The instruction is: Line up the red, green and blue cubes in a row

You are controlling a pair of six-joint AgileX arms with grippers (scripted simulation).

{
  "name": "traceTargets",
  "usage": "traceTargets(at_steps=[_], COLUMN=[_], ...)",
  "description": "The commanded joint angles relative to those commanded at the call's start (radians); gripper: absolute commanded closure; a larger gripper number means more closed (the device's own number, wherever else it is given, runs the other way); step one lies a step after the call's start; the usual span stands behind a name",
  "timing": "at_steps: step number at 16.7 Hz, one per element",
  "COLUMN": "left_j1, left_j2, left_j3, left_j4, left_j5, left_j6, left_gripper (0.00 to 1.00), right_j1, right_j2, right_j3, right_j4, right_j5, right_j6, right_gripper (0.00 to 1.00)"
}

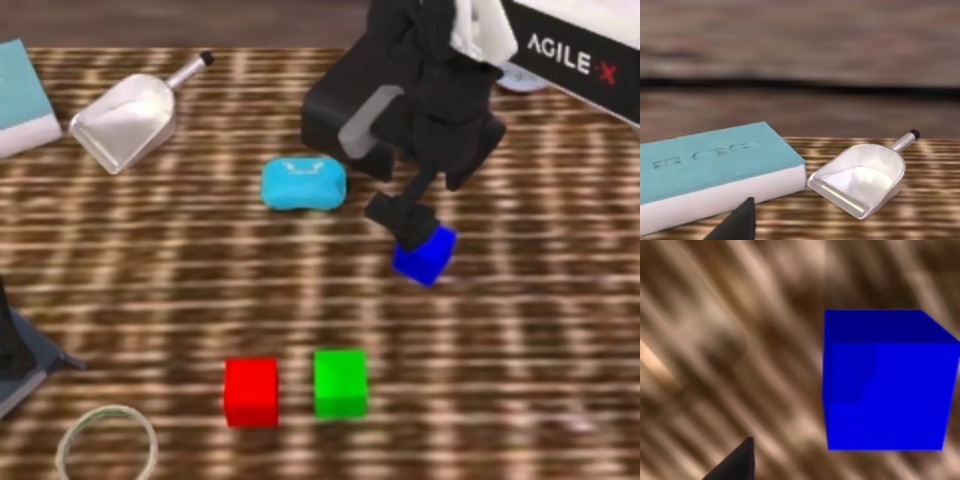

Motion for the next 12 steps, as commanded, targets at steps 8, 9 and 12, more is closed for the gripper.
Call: traceTargets(at_steps=[8, 9, 12], left_j1=[0.0, 0.0, 0.0], left_j2=[0.0, 0.0, 0.0], left_j3=[0.0, 0.0, 0.0], left_j4=[0.0, 0.0, 0.0], left_j5=[0.0, 0.0, 0.0], left_j6=[0.0, 0.0, 0.0], left_gripper=[0.0, 0.0, 0.0], right_j1=[0.0, 0.0, 0.001], right_j2=[0.047, 0.056, 0.068], right_j3=[-0.15, -0.174, -0.201], right_j4=[0.207, 0.238, 0.269], right_j5=[0.001, 0.001, 0.001], right_j6=[0.001, 0.002, 0.002], right_gripper=[0.0, 0.0, 0.0])
